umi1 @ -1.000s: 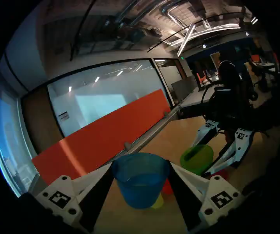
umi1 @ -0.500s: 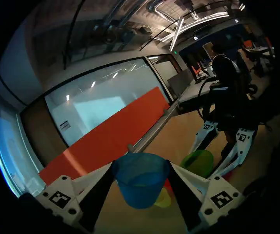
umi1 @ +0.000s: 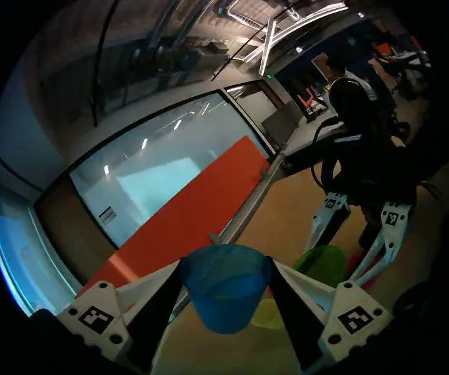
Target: Pour water
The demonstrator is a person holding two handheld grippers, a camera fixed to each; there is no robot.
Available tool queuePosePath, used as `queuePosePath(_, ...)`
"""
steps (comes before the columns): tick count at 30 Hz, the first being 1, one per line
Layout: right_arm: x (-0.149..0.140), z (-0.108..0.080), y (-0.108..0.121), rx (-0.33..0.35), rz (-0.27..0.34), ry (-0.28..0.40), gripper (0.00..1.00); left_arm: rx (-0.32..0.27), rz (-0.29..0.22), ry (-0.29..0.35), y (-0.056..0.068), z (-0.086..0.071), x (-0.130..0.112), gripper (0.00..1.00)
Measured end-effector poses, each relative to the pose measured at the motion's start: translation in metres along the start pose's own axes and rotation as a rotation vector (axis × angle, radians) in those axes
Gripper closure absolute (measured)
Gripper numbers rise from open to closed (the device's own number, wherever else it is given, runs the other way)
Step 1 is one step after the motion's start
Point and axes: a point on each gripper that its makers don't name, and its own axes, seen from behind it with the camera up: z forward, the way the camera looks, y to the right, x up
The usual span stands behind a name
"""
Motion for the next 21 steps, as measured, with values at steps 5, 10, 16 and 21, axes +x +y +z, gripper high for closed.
queuePosePath(5,0.000,0.002,-0.002,0.006,0.001,0.003,0.10,0.002,0.048,0.000,0.001,-0.001,0.004,0.11)
queuePosePath(10,0.001,0.004,-0.005,0.012,-0.001,0.007,0.11,0.012,0.091,-0.003,-0.001,-0.001,0.006,0.11)
queuePosePath(16,0.005,0.006,-0.009,0.020,-0.002,0.014,0.11,0.022,0.150,-0.009,-0.003,0.002,0.007,0.11)
queuePosePath(21,0.007,0.008,-0.010,0.025,-0.006,0.017,0.11,0.028,0.201,-0.015,-0.003,0.003,0.007,0.11)
